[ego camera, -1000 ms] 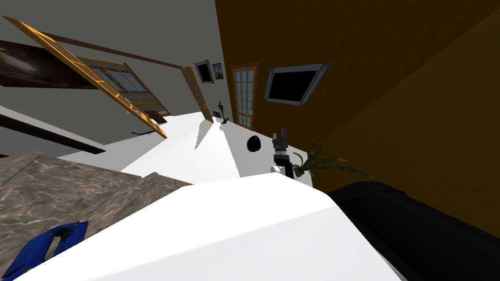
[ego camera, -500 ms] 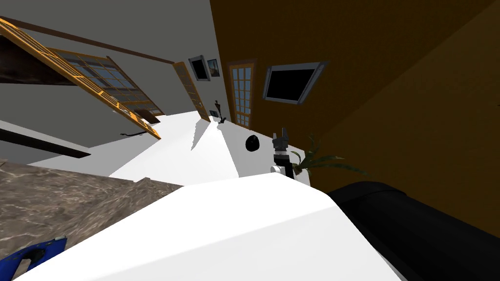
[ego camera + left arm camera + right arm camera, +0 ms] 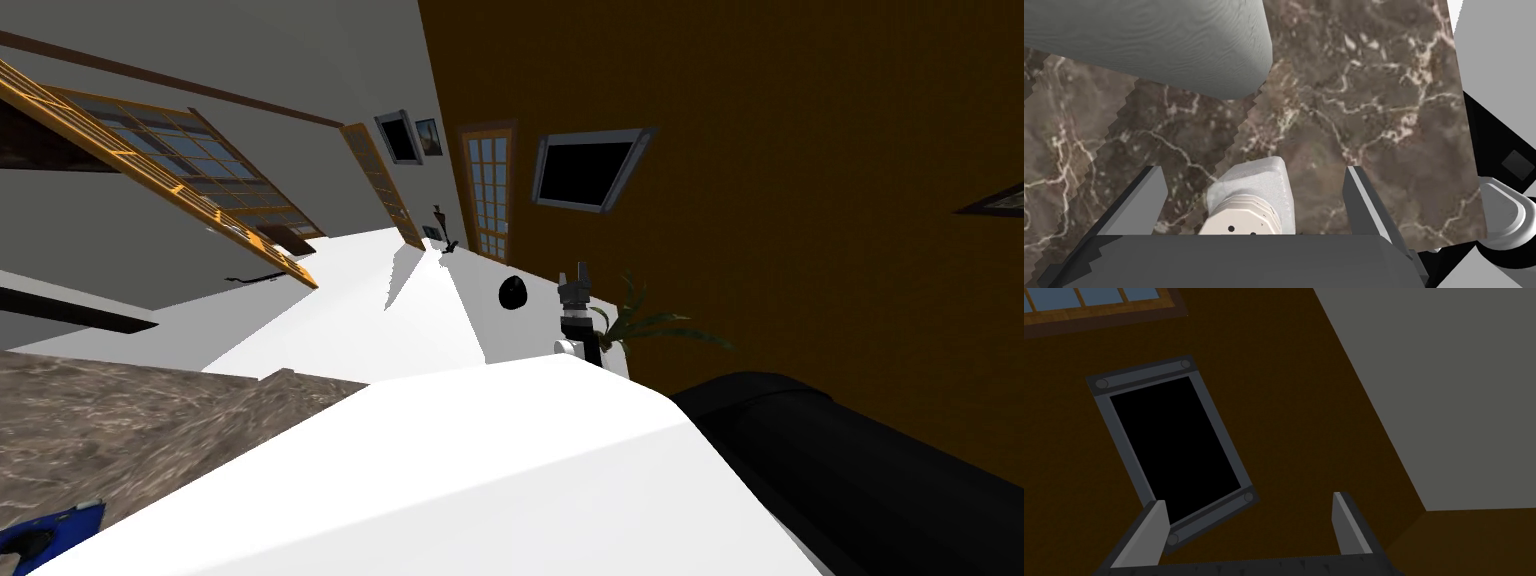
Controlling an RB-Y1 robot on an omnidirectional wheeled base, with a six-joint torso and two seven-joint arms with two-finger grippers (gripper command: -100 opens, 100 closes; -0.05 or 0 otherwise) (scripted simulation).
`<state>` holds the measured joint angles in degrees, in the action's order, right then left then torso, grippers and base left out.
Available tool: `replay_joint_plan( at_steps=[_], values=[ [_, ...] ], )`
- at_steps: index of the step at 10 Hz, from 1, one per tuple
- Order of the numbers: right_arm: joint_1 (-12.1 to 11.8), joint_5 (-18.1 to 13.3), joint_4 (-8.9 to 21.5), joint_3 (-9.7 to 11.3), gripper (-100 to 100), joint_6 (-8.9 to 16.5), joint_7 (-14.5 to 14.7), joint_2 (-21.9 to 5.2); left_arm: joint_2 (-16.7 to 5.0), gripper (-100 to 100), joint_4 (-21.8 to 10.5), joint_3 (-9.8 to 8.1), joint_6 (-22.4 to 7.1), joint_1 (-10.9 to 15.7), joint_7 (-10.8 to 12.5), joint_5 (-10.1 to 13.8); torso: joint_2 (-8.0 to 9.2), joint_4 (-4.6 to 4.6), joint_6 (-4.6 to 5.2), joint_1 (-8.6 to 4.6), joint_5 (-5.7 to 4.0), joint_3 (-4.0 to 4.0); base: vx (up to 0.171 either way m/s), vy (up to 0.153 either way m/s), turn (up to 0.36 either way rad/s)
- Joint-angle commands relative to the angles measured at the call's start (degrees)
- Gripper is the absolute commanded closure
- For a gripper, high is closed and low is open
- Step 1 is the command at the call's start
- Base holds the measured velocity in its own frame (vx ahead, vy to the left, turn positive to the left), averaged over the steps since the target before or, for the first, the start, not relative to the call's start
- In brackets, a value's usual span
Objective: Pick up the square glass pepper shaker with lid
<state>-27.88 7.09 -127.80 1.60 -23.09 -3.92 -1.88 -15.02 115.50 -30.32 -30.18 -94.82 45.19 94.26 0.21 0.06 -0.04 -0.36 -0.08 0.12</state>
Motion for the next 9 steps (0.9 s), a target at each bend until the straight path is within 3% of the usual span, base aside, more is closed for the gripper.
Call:
replay_joint_plan(
  at_steps=[1, 3, 4, 6, 7, 8, 9],
  values=[
    [0.0, 0.0, 0.0, 0.0, 0, 0.0, 0.0, 0.0, 0.6, -100, -0.8, -1.23, -1.7, 1.3, 0.9, -0.9, 0.00, 0.00, 0.00, 0.00, 0.00, 0.00, -0.021, -0.048, -0.049],
    [0.0, 0.0, 0.0, 0.0, 0, 0.0, 0.0, 0.0, 2.4, -100, -2.9, -4.83, -5.3, 5.1, 3.9, -4.5, -0.03, -0.01, -0.01, 0.07, 0.01, -0.02, -0.024, -0.039, -0.092],
    [0.0, 0.0, 0.0, 0.0, 0, 0.0, 0.0, 0.0, 2.4, -100, -2.9, -4.83, -5.7, 5.2, 3.9, -4.6, -0.04, 0.02, 0.06, 0.17, 0.08, -0.01, -0.028, -0.040, -0.041],
    [0.0, 0.0, 0.0, 0.0, 0, 0.0, 0.0, 0.0, 4.1, -100, -5.0, -8.43, -9.4, 8.9, 6.9, -8.2, -0.03, 0.03, 0.06, 0.27, 0.16, 0.00, -0.037, -0.052, -0.098],
    [0.0, 0.0, 0.0, 0.0, 0, 0.0, 0.0, 0.0, 4.1, -100, -5.0, -8.43, -9.8, 9.1, 6.9, -8.3, 0.00, 0.07, 0.09, 0.37, 0.25, 0.03, -0.025, -0.043, -0.039],
    [0.0, 0.0, 0.0, 0.0, 0, 0.0, 0.0, 0.0, 5.0, -100, -6.1, -10.23, -11.8, 11.1, 8.3, -10.2, -0.02, 0.07, 0.05, 0.45, 0.31, 0.03, -0.022, -0.043, -0.060],
    [0.0, 0.0, 0.0, 0.0, 0, 0.0, 0.0, 0.0, 4.4, -100, -5.7, -9.48, -10.5, 10.1, 7.4, -9.1, -0.01, 0.11, 0.07, 0.55, 0.44, 0.05, -0.010, -0.020, -0.015]
  ],
)
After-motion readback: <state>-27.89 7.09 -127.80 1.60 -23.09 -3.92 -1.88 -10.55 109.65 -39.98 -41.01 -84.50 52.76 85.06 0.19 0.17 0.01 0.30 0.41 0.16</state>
